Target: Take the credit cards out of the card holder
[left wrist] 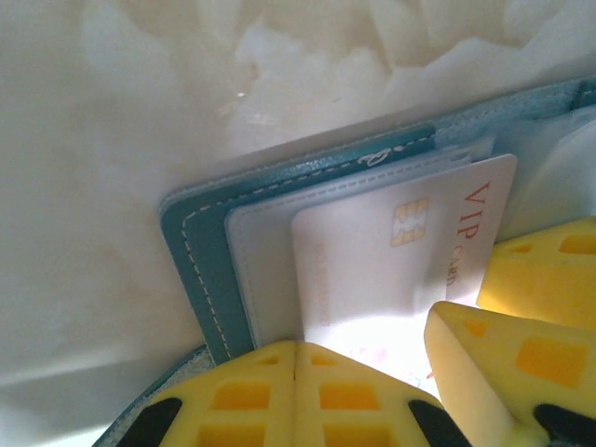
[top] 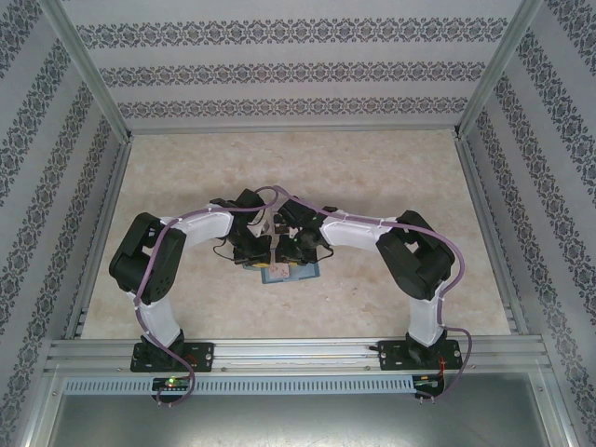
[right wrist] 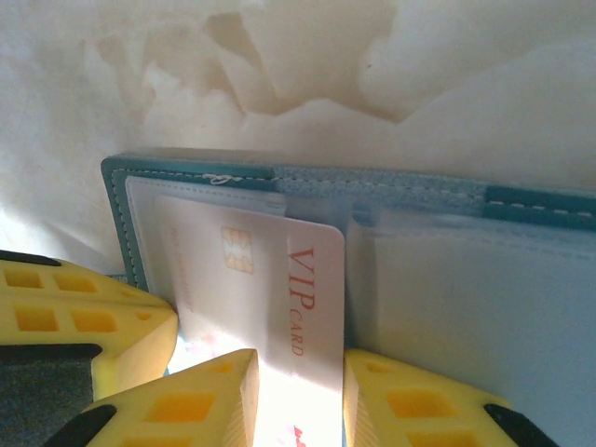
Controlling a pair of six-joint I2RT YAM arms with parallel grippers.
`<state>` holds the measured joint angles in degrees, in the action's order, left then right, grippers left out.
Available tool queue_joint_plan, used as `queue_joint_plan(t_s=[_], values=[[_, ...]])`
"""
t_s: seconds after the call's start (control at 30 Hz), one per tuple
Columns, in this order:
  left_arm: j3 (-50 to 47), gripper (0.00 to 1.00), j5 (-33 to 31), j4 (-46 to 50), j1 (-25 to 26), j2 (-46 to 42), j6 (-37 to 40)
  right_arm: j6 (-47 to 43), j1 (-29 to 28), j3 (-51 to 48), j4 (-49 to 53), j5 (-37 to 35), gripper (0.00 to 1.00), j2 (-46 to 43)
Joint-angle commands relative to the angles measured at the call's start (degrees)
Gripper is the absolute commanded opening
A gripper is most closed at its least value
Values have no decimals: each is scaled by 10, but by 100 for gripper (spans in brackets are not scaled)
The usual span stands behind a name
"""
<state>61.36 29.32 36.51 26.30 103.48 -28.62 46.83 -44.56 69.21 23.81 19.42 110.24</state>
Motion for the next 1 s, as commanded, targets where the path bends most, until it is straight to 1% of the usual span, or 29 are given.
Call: queue_joint_plan(t_s=[0.0,0.2,0.33,0.67,0.8,0.97], values=[[0,0,-38,30,10,21,19,18,7,-22,-30,26,29,-23],[-4,0,-45,33,10,20,20,39,13,-56,-89,57,27,-46],[-5,0,-46,31,10,20,18,48,19,-68,-117,73,23,-48],[-4,0,-47,32,10,19,17,53,28,-91,-137,77,15,-52],[-5,0,-47,32,10,20,18,53,30,-95,-137,76,9,-57],[-5,0,-49,34,10,18,20,46,34,-100,-127,71,6,-63]])
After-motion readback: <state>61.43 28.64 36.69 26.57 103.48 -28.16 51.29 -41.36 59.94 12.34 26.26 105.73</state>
